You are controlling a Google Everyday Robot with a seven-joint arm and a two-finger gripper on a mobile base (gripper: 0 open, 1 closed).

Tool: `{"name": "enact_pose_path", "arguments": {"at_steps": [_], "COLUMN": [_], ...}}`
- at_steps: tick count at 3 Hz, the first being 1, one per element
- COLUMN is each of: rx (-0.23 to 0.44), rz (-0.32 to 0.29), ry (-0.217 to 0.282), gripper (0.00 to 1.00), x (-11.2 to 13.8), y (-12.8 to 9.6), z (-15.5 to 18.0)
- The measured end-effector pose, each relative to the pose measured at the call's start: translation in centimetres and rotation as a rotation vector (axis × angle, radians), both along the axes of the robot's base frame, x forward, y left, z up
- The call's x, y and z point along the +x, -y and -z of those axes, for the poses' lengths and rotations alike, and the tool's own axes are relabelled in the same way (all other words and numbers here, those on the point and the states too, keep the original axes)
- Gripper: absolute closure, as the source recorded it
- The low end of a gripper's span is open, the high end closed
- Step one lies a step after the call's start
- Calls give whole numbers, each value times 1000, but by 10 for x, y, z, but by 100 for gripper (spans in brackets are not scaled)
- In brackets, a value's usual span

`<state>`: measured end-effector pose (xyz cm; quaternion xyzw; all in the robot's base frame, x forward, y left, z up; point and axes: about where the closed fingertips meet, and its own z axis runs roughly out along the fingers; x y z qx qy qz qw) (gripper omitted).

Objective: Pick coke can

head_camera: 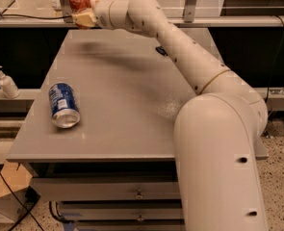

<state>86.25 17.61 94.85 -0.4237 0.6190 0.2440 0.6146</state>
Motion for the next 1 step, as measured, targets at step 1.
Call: {"name": "enact_pose_path", "arguments": {"at_steps": [1], "rx": [-11], "rz": [-18], "ry": [8], "gripper": [100], "x": [-3], "y": [-3], "z": [-2]}}
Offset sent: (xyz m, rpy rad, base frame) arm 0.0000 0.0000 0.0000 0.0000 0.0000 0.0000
